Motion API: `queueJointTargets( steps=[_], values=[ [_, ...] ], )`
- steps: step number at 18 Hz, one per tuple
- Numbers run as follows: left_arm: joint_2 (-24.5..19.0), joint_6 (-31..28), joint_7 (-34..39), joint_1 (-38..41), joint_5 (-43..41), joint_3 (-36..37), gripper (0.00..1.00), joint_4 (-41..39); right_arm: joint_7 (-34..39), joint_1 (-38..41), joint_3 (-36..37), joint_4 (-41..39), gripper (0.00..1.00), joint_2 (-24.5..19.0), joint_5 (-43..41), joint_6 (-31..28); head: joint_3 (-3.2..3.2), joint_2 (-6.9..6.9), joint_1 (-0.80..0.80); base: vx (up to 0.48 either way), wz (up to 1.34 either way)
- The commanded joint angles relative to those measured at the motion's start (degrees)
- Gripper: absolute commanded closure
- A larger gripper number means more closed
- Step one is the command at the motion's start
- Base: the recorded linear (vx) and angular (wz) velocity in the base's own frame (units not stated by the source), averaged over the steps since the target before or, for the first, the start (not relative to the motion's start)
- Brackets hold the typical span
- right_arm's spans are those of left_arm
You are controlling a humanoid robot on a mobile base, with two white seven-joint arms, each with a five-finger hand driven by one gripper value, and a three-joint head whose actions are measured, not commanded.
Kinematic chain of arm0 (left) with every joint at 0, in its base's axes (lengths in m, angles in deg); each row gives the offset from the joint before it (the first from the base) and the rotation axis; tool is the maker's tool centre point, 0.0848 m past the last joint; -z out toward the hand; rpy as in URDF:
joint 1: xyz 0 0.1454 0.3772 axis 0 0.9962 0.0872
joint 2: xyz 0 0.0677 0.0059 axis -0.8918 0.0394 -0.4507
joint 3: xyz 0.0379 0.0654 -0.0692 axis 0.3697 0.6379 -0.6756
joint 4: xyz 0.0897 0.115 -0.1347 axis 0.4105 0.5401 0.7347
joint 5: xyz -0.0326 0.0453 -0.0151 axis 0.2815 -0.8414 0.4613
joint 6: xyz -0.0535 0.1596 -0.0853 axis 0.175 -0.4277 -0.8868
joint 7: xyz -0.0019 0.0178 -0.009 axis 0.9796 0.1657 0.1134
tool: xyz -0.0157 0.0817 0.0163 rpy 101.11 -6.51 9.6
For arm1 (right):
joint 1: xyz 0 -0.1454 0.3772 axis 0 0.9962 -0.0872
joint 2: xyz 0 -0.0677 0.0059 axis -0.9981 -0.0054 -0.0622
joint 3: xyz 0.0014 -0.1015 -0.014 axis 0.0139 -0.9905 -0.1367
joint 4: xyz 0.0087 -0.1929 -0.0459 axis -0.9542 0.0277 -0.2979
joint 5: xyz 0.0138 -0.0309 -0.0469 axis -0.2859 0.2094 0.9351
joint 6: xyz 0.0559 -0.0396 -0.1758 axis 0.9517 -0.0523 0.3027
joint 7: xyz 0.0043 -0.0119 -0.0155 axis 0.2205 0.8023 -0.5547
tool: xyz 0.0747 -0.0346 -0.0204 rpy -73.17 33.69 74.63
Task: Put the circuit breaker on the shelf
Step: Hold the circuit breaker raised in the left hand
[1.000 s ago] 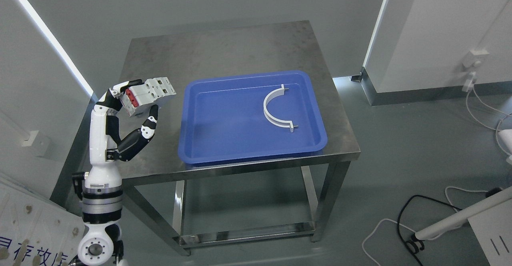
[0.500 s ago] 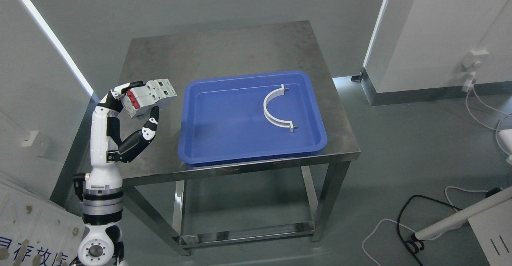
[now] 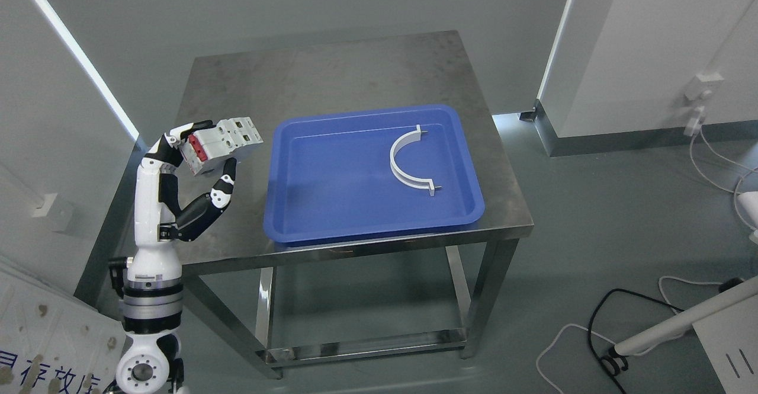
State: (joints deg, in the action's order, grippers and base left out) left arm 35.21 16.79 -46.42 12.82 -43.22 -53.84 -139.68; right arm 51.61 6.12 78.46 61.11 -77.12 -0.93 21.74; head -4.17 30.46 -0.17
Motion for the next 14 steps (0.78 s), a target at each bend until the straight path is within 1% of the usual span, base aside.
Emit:
queueJointTargets(
  steps=[1,9,14],
  values=[
    [-1.0,-0.1,0.0,0.0,0.0,0.1,0.88,0.0,0.0,0.0,0.0,0.0,0.0,1.0,0.0,0.0,0.0,0.0,0.0,0.0,0.0],
    [-1.0,-0.1,0.0,0.0,0.1,1.3,0.88,0.0,0.0,0.0,0.0,0.0,0.0,1.0,0.0,0.0,0.0,0.0,0.0,0.0,0.0],
    [-1.0,-0.1,0.2,0.0,0.8,3.7,0.88,0.0,0.0,0.0,0.0,0.0,0.0,1.0,0.0,0.0,0.0,0.0,0.0,0.0,0.0]
  ],
)
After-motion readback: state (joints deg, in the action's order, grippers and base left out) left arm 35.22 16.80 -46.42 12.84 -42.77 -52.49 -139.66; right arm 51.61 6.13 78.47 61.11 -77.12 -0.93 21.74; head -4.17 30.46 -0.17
